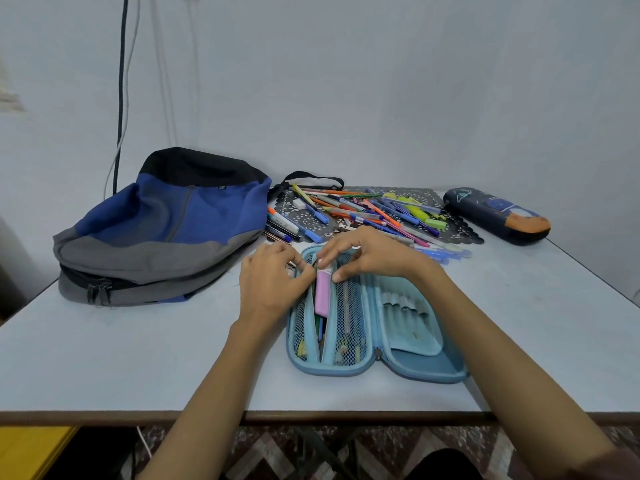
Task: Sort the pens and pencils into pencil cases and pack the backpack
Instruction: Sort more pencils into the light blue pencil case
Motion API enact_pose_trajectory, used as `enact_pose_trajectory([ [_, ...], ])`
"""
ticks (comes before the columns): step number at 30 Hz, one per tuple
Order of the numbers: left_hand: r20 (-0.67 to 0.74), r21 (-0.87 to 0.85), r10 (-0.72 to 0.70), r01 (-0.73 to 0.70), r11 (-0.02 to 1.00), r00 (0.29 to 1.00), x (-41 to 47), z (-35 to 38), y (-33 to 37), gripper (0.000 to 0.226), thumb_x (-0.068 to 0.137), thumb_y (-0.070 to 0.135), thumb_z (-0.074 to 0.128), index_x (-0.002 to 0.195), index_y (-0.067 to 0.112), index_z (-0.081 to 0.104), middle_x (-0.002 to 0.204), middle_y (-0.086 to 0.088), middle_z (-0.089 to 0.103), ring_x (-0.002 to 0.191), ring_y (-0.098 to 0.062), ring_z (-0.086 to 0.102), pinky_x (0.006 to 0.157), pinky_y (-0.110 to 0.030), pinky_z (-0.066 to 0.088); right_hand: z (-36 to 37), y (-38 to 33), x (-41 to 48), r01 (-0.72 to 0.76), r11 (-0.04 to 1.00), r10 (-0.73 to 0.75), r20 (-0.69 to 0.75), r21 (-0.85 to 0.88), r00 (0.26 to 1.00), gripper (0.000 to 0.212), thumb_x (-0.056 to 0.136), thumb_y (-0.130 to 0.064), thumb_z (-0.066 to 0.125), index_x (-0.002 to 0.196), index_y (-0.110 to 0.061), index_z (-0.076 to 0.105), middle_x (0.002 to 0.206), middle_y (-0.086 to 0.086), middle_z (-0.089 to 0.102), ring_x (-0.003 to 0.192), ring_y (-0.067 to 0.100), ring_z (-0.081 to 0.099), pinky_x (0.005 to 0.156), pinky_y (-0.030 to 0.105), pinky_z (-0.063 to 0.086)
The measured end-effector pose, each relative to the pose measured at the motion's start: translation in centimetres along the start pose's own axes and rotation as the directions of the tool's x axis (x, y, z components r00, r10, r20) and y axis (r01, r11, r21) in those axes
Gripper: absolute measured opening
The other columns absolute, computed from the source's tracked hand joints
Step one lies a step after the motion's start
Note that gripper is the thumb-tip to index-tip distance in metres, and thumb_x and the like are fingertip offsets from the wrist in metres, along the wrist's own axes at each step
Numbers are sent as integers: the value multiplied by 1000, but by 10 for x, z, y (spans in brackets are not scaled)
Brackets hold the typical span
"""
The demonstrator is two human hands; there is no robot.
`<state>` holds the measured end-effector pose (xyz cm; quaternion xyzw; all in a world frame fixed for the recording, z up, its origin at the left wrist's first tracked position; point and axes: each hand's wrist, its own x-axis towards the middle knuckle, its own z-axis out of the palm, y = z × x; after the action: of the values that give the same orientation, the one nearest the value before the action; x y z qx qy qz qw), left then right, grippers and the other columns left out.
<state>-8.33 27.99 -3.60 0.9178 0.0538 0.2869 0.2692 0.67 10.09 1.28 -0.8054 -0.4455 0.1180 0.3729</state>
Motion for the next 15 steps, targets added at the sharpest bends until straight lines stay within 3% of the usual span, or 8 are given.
enact_pose_trajectory([
  [6, -16, -146, -49, 47, 988, 999, 3, 6, 9, 16, 80, 29, 65, 66, 26, 59, 89, 13, 58, 93, -14, 54, 84, -40, 42, -1, 0, 1, 3, 997, -4, -4, -77, 1000, 27, 72, -13, 84, 98, -13, 77, 108, -2, 61, 102, 13, 58, 80, 17, 43],
  [15, -3, -279, -60, 57, 959, 998, -6, 10, 15, 14, 84, 26, 68, 72, 19, 63, 83, 9, 59, 78, -11, 57, 69, -34, 48, 3, 4, -3, 33, 996, -38, -65, -79, 997, 31, 70, -12, 85, 98, -12, 70, 103, 3, 67, 98, 13, 62, 71, 9, 45],
])
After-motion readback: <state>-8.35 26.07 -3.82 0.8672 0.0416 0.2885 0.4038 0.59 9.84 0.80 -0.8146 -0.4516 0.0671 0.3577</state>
